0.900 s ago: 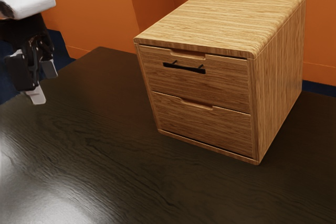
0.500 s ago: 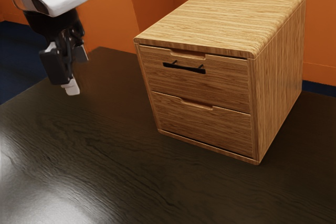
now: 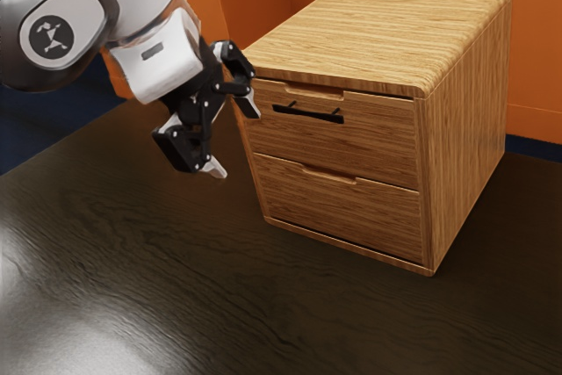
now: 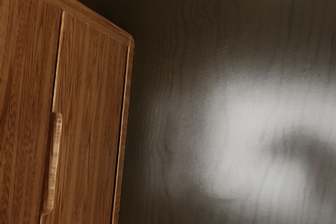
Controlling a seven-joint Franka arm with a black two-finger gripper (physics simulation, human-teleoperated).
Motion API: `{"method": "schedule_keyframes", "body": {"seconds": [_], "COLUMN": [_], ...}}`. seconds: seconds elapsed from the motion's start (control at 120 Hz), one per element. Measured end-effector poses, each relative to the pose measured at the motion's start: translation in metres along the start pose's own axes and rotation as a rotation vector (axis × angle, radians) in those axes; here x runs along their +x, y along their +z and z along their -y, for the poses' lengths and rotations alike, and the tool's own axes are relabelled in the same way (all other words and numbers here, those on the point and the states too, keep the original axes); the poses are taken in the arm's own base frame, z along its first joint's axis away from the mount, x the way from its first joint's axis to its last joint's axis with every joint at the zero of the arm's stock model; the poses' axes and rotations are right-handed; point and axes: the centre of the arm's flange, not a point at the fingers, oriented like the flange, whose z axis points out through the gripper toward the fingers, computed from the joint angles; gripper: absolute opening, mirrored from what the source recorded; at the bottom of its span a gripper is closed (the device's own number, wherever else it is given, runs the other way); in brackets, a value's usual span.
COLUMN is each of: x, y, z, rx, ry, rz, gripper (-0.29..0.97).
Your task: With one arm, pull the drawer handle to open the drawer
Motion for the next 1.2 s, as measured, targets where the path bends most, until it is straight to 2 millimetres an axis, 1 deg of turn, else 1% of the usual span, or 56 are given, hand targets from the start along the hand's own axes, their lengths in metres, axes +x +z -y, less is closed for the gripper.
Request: {"method": "schedule_keyframes", "body": {"seconds": [0.058, 0.125, 0.2, 0.258, 0.325, 0.433, 0.558, 0.642, 0.725, 0.875, 0.975, 1.05, 1.092, 1.2], "x": [0.003, -0.002, -0.001, 0.001, 0.002, 0.003, 0.002, 0.0, -0.002, -0.007, -0.006, -0.004, -0.003, -0.002], "y": [0.002, 0.013, 0.019, 0.02, 0.021, 0.025, 0.051, 0.05, 0.064, 0.083, 0.091, 0.091, 0.088, 0.078], "z": [0.007, 0.019, 0.028, 0.034, 0.047, 0.064, 0.083, 0.091, 0.1, 0.108, 0.109, 0.108, 0.106, 0.092], "rx": [0.033, 0.049, 0.072, 0.096, 0.125, 0.157, 0.146, 0.165, 0.155, 0.137, 0.127, 0.128, 0.132, 0.136], "ry": [0.034, 0.055, 0.088, 0.116, 0.149, 0.197, 0.241, 0.265, 0.286, 0.317, 0.339, 0.355, 0.363, 0.384], "rz": [-0.015, -0.022, -0.03, -0.038, -0.051, -0.064, -0.073, -0.074, -0.077, -0.078, -0.079, -0.079, -0.077, -0.065], "gripper": [0.65, 0.53, 0.4, 0.33, 0.27, 0.22, 0.19, 0.18, 0.17, 0.16, 0.14, 0.08, 0.04, -0.03]}}
